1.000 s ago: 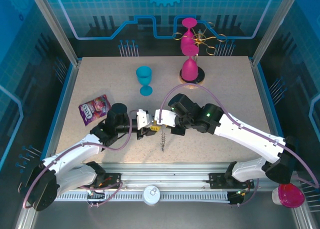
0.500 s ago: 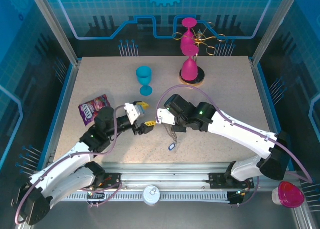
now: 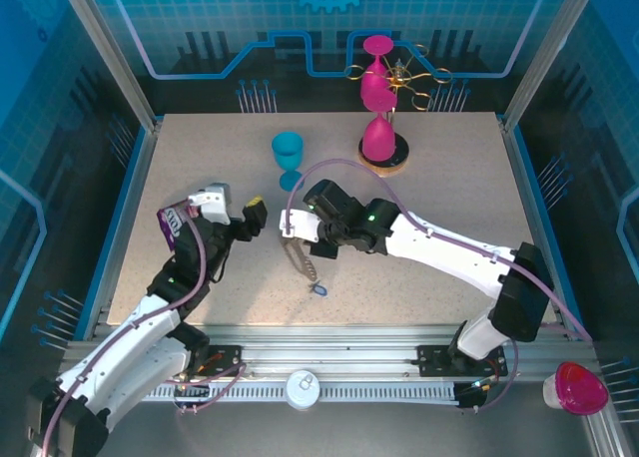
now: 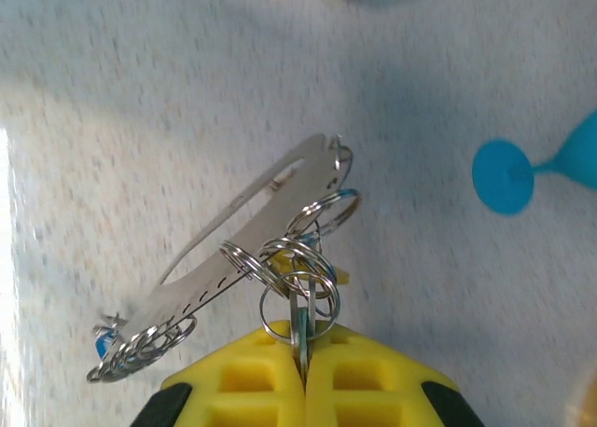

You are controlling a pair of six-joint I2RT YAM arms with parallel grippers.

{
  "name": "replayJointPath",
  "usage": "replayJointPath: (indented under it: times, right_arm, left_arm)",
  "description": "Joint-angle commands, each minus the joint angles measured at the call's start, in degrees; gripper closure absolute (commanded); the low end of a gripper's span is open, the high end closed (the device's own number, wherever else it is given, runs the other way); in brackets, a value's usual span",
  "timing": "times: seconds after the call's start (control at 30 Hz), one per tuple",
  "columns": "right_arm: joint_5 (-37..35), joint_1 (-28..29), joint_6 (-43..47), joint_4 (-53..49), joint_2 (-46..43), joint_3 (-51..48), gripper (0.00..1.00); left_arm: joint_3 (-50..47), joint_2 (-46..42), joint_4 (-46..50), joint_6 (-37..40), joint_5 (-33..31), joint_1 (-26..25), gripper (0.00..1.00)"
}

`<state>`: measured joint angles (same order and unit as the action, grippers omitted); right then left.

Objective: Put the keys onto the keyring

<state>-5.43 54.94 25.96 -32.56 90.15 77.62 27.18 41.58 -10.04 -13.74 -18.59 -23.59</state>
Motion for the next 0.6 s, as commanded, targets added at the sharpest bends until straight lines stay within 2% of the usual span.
replayJointPath:
  times: [0.0,0.17,0.43,0.57]
  right_arm:
    - [5.8,-1.2,-5.3,11.1,2.7,-1.4,1.00]
    - [0.1,-3.2,-1.5,10.9,6.1,-6.8,1.00]
    - [-18.5,-3.4,8.1,4.4,7.8,-11.9,0.98]
    - [-24.2,-3.2,9.7,1.8,8.8,-13.4,0.99]
  left_arm:
    - [-1.2,-1.5,1.9,-7.2,-5.4,2.0,0.18]
    - [-2.0,-0.6,1.6,-8.4,-4.5,2.8,0.18]
    - [-2.8,1.4,0.6,-8.3,-4.4,2.9,0.17]
    - [-3.2,1.7,0.5,-8.1,-4.5,2.9,0.17]
